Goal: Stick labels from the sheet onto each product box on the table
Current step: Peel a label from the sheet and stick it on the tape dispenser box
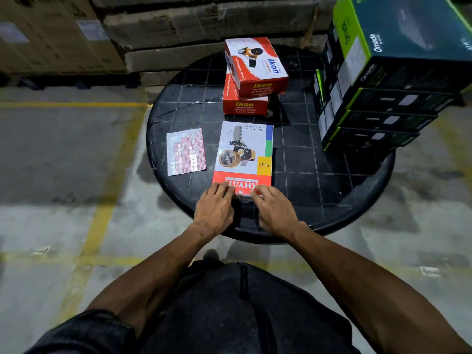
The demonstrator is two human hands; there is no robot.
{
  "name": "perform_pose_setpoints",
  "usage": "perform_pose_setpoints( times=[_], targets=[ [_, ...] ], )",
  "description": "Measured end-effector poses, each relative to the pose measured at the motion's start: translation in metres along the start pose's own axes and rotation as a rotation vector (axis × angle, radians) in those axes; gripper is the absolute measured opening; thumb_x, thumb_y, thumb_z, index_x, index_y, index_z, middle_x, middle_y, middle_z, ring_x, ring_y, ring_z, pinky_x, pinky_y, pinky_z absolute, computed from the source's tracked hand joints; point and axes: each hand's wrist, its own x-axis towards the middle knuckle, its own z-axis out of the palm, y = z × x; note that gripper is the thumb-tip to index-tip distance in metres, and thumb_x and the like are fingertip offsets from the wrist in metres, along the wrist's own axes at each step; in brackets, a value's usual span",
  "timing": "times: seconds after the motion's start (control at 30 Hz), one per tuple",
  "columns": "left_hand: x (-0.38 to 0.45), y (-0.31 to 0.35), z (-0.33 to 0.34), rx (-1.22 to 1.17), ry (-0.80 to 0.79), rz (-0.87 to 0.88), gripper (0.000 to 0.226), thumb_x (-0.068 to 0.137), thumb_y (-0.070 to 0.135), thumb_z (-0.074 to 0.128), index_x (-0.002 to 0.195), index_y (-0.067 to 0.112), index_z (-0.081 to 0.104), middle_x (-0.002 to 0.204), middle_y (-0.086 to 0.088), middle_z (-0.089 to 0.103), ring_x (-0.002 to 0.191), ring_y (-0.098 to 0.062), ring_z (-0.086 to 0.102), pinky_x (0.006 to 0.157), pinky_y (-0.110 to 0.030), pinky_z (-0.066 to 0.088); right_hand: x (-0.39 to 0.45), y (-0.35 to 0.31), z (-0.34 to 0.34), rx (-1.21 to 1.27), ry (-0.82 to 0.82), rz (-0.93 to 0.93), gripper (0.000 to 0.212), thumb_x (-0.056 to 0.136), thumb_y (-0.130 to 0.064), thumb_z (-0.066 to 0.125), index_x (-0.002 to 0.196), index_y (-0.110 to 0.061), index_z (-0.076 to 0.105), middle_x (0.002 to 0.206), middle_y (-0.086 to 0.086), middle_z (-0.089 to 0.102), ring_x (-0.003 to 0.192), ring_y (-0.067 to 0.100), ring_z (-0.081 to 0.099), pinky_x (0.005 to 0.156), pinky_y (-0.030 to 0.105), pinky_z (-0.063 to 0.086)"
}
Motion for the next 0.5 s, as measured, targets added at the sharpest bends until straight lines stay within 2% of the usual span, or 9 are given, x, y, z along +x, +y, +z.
perform_pose_setpoints(
  times=[0.1, 0.2, 0.4, 0.5],
  targets=[
    [0.003, -0.009, -0.004, -0.021, 0.012, -0.076, 0.045, 0.089, 0.03, 0.053, 0.13, 0.012, 0.051, 0.128, -0.009, 0.053, 0.116, -0.027, 0.049, 0.097, -0.04, 0.043, 0.001, 0.001, -0.001, 0.058, 0.099, -0.007, 0.045, 0.076, -0.012, 0.07, 0.119, 0.0, 0.062, 0.112, 0.016, 0.062, 0.098, 0.031, 0.059, 0.088, 0.04, 0.052],
    [0.012, -0.019, -0.007, -0.025, 0.027, -0.113, 0.039, 0.093, 0.034, 0.047, 0.125, 0.012, 0.053, 0.126, -0.009, 0.054, 0.114, -0.026, 0.05, 0.096, -0.04, 0.044, 0.009, 0.005, -0.002, 0.133, 0.17, 0.006, 0.025, 0.088, -0.015, 0.064, 0.109, -0.002, 0.066, 0.104, 0.013, 0.063, 0.089, 0.026, 0.058, 0.076, 0.04, 0.055],
    [0.052, -0.039, -0.021, -0.031, 0.08, -0.152, 0.037, 0.099, 0.039, 0.04, 0.116, 0.011, 0.058, 0.119, -0.009, 0.059, 0.106, -0.024, 0.054, 0.091, -0.038, 0.045, 0.04, 0.013, -0.011, 0.199, 0.17, 0.09, 0.025, 0.091, -0.025, 0.065, 0.103, -0.003, 0.068, 0.101, 0.011, 0.063, 0.086, 0.026, 0.06, 0.073, 0.04, 0.054],
    [0.085, -0.051, -0.029, -0.036, 0.09, -0.152, 0.037, 0.099, 0.039, 0.04, 0.115, 0.011, 0.059, 0.119, -0.008, 0.059, 0.106, -0.023, 0.053, 0.089, -0.037, 0.045, 0.064, 0.022, -0.022, 0.237, 0.122, 0.167, 0.03, 0.092, -0.028, 0.063, 0.111, -0.005, 0.066, 0.107, 0.009, 0.062, 0.092, 0.023, 0.059, 0.081, 0.036, 0.051]
  ],
)
